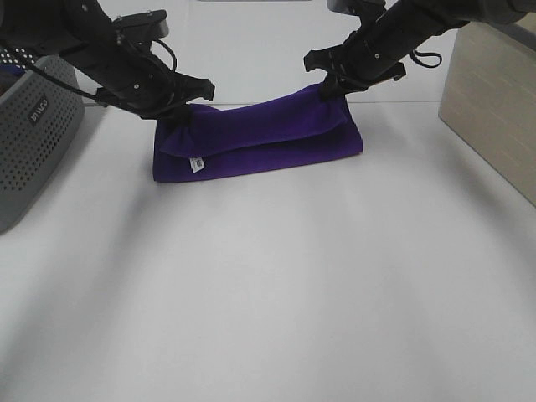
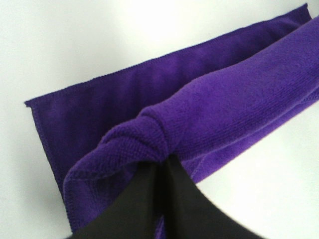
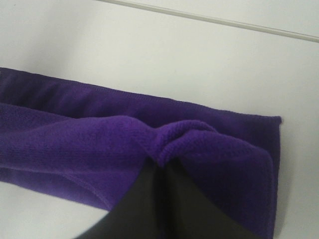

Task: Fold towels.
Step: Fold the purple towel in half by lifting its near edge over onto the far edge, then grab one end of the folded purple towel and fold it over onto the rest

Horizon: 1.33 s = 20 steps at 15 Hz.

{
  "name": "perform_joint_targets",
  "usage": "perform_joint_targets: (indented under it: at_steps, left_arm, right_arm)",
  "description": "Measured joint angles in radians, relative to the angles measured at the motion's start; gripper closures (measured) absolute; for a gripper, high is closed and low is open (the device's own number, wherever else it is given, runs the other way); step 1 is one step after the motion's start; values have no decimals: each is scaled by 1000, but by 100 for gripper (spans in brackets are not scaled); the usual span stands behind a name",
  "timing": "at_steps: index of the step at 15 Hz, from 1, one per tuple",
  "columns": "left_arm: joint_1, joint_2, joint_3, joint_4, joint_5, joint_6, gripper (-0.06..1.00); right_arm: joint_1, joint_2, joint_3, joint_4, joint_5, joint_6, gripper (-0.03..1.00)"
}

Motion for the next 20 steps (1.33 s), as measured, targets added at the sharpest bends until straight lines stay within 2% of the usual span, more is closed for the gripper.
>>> perform_joint_targets:
  at_steps: [4, 7, 10, 12, 14, 15, 16, 17, 20]
  left_arm:
    - [0, 95, -100, 1, -46, 0, 94]
    - [1, 157, -190, 1, -4, 0, 93]
    - [3, 171, -198, 3, 29, 0, 90]
    - [3, 171, -200, 37, 37, -1, 69]
    - [3, 171, -209, 46, 67, -1, 37]
    - [3, 171, -229, 56, 117, -1, 21]
    - [3, 171, -261, 79, 196, -4, 14]
    - [3, 171, -277, 90, 238, -10, 12]
    - [7, 171, -399, 193, 482, -67, 10]
  right_arm:
    - [0, 72, -39, -29, 8, 28, 94]
    - [0, 75, -40, -80, 1, 54, 91]
    - [0, 75, -40, -87, -30, 54, 87]
    - [0, 75, -40, -87, -70, 54, 55]
    - [0, 75, -41, -113, -51, 54, 28]
    - [0, 74, -44, -151, -10, 54, 22]
    - [0, 64, -44, -200, 36, 54, 19]
    - [0, 57, -44, -221, 59, 54, 19]
    - [0, -50, -48, -330, 230, 79, 18]
